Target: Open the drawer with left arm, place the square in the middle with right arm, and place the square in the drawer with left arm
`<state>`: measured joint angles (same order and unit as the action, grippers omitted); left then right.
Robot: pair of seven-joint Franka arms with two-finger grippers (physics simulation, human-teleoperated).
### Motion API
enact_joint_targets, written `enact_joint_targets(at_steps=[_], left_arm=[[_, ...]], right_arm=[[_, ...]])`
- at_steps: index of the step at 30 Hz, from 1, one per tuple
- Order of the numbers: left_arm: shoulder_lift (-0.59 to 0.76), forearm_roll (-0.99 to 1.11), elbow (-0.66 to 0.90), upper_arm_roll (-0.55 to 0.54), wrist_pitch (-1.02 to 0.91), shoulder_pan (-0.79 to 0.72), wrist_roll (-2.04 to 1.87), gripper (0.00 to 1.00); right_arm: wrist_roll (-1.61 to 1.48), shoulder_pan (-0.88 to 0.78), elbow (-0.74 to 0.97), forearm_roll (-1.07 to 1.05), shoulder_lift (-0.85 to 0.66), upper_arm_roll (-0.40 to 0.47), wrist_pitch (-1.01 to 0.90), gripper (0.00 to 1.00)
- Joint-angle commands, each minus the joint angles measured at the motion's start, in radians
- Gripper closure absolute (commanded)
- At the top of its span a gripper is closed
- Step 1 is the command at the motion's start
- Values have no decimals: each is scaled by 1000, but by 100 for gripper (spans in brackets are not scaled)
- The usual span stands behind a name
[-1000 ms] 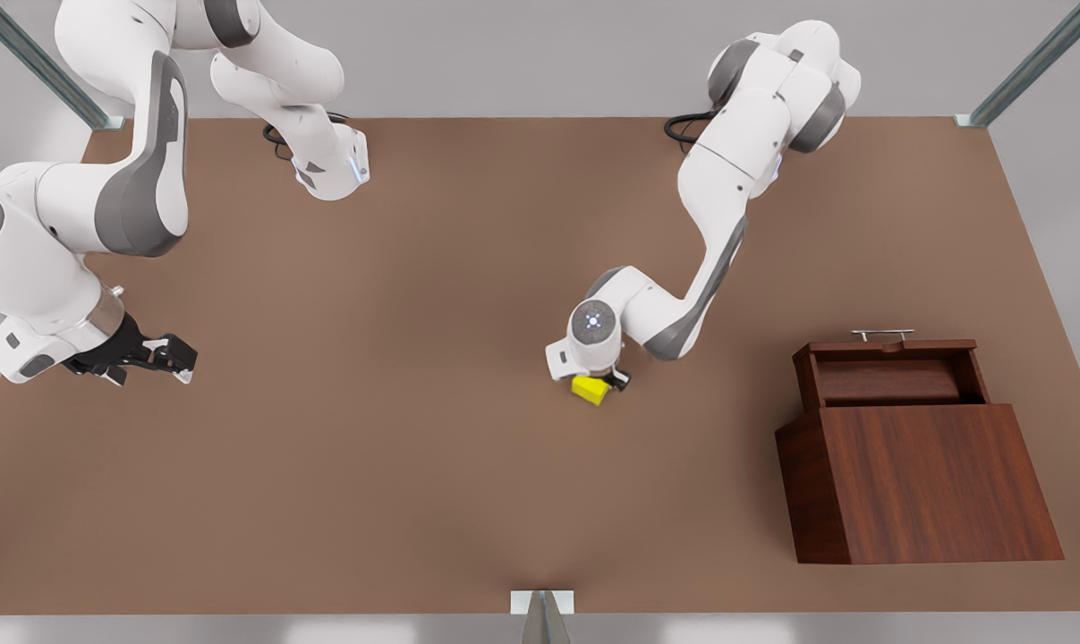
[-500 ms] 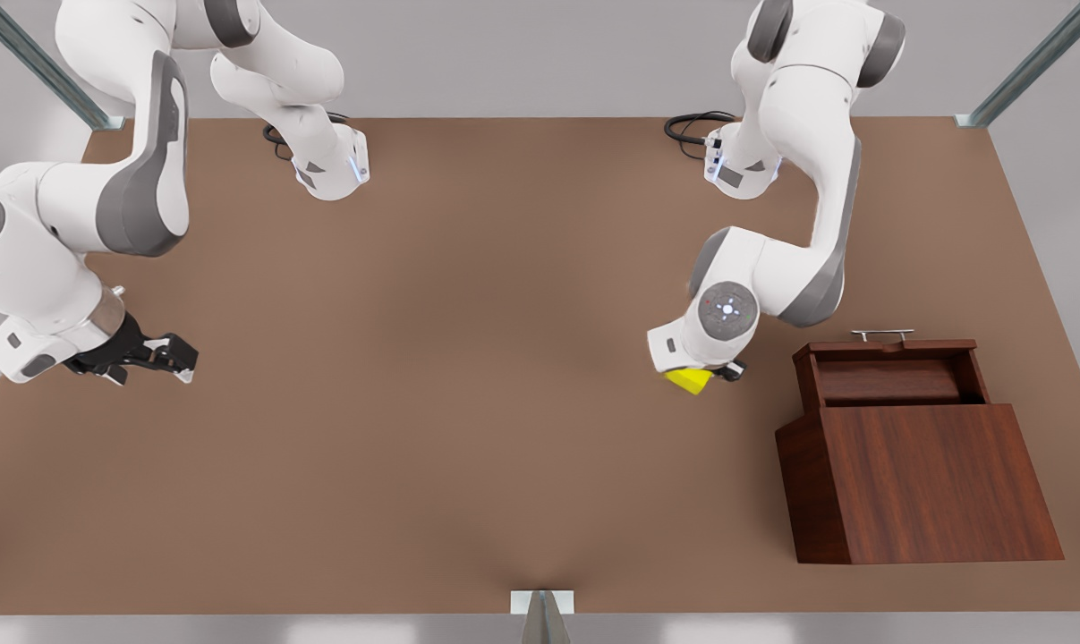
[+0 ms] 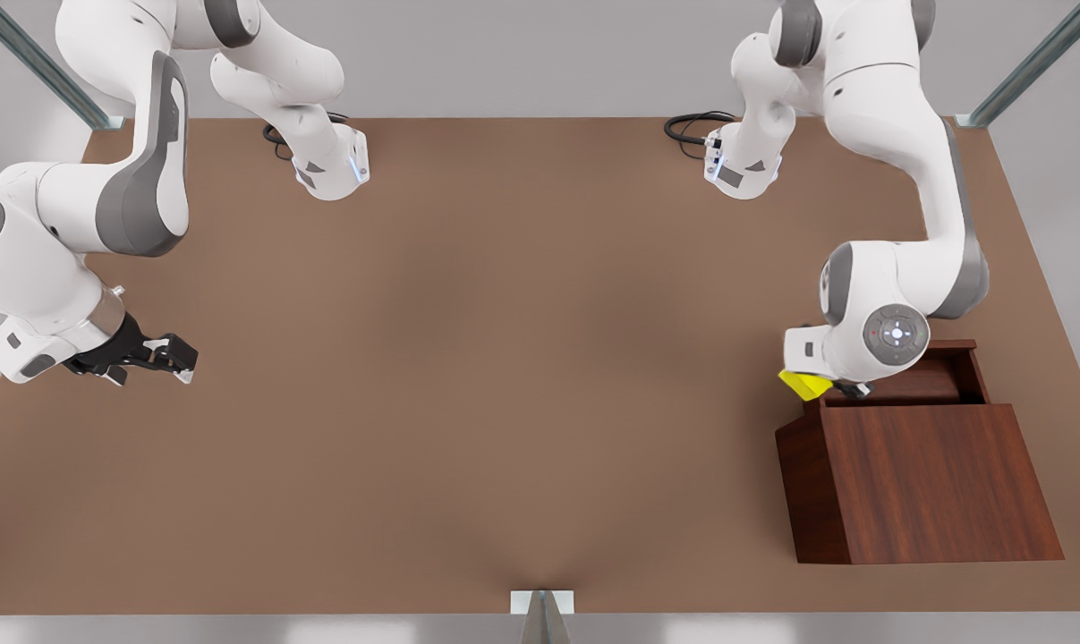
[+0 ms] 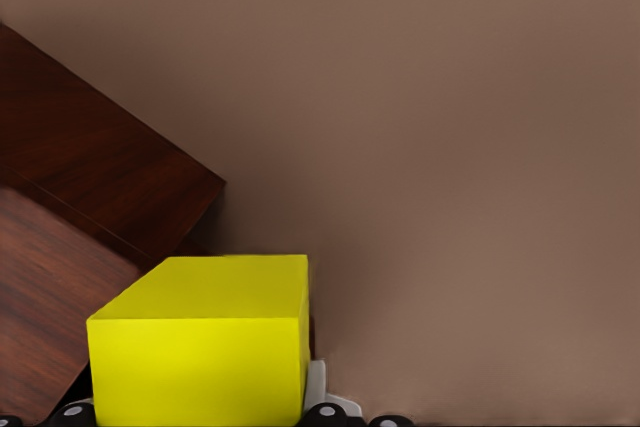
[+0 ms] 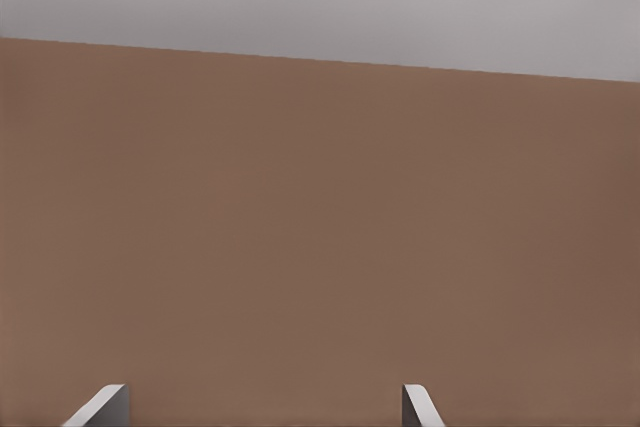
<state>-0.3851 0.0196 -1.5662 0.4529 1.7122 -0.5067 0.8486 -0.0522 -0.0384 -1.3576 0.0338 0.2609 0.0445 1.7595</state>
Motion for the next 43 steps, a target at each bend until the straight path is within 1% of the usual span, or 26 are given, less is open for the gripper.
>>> enact_joint_targets(at_steps=[1, 3, 9, 13, 19, 20, 22, 28, 30, 31, 32, 33, 34, 35, 36, 37, 38, 40, 42, 43], left_arm=[[0, -6, 0, 13, 4, 1, 27, 27], [0, -6, -20, 64, 27, 1, 128, 27], [0, -6, -71, 148, 76, -1, 293, 27], [-3, -4, -87, 182, 90, -1, 363, 26], [-32, -4, -89, 184, 90, 5, 380, 25], [-34, -4, -89, 187, 92, 5, 385, 23], [-40, -4, -89, 191, 92, 8, 386, 0], [-40, -3, -86, 194, 81, 8, 385, 0], [-18, -6, -57, 185, 18, -4, 81, 0], [-34, -26, 33, 179, -93, -12, -46, 0], [-43, -167, 106, 162, -125, -15, -348, 0], [-43, -198, 153, 130, -125, -15, -574, 0], [-41, -187, 209, 96, -125, -15, -712, 0], [-11, -182, 213, 40, -118, 2, -807, 0], [57, -133, 215, -110, -111, 94, -914, 0], [98, -15, 215, -331, -111, 250, -984, 0], [120, 49, 209, -463, -111, 347, -994, 0], [153, 111, 199, -615, -108, 471, -993, 0], [186, 128, 135, -617, -54, 471, -993, 0], [187, 129, 135, -617, -54, 471, -993, 0]], right_arm=[[0, 0, 0, 0, 0, 0, 0, 0], [0, 0, -2, 0, 0, 0, -2, 0], [0, 0, 0, 0, 0, 0, -2, 0], [0, 0, 0, 0, -2, 0, -2, 0], [0, 0, 0, 0, 0, 0, 0, 0], [0, 0, 0, 0, 0, 0, -2, 0], [0, 0, 0, 0, 0, 0, 0, 0], [0, 0, 0, 0, 0, 0, -2, 0], [0, 0, 0, 0, 0, 0, -2, 0], [0, 0, 0, 0, 0, 0, -2, 0], [0, 0, 0, 0, 0, 0, -2, 0], [0, 2, 0, 0, -2, 0, -2, 0], [0, 0, 0, 0, 0, 0, -2, 0], [0, 0, 0, 0, 0, 0, -2, 0], [0, 0, 0, 0, 0, 0, -2, 0], [0, 0, 0, 0, 0, 0, 0, 0], [0, 0, 0, 0, 0, 0, 0, 0], [0, 0, 0, -2, 0, 0, 0, 0], [0, 0, 0, 0, 0, 0, 0, 0], [0, 0, 0, 0, 0, 0, 0, 0]])
